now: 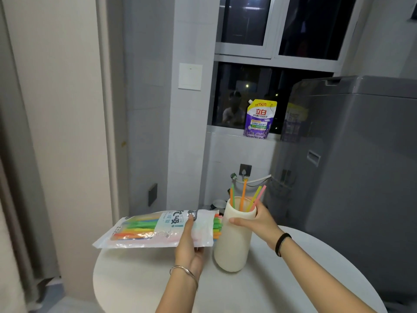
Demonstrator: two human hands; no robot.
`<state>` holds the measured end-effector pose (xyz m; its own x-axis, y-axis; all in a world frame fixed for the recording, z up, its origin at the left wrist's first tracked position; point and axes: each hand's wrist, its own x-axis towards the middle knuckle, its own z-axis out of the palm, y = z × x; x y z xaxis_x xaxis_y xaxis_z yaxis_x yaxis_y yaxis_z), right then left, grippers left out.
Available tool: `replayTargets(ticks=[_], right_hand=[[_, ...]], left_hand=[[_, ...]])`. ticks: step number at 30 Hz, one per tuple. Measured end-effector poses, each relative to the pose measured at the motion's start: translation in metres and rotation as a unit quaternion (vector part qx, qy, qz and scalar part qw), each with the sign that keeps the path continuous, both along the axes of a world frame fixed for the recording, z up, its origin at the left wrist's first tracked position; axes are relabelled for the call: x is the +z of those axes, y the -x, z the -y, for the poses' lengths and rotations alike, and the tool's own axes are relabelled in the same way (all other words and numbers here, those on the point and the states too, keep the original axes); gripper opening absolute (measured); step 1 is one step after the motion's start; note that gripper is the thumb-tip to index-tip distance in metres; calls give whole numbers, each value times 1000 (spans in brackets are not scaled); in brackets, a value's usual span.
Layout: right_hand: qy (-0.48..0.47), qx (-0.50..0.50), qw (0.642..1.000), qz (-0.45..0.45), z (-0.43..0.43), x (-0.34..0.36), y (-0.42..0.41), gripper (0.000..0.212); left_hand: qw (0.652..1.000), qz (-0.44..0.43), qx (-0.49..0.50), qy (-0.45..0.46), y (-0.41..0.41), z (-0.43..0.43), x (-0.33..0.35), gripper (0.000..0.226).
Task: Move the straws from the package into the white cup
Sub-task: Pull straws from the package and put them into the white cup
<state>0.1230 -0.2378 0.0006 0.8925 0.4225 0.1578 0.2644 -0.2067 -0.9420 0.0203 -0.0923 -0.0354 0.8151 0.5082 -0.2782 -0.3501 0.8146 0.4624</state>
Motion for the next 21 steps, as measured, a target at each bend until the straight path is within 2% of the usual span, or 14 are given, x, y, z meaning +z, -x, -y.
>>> replayTargets(ticks=[7,11,13,17,19,21], right_hand=[[41,30,999,-4,1,-8,13,73],[56,40,998,-2,4,-7,14,69],[69,28,997,13,4,-5,16,67],[63,-34,997,27,-4,3,17,86],[87,-58,993,46,-12,9,18,81],[130,-69,986,73,-19,17,19,60]], left_hand=[[1000,-7,21,9,16,-4,-6,40],[999,-4,37,10,18,-11,-7,45],[999,1,46,10,20,-15,-7,48],[998,-5,55,11,22,-17,-7,52],[999,-5,54,7,23,-16,-7,50],[999,-8,47,4,23,-15,-7,48]])
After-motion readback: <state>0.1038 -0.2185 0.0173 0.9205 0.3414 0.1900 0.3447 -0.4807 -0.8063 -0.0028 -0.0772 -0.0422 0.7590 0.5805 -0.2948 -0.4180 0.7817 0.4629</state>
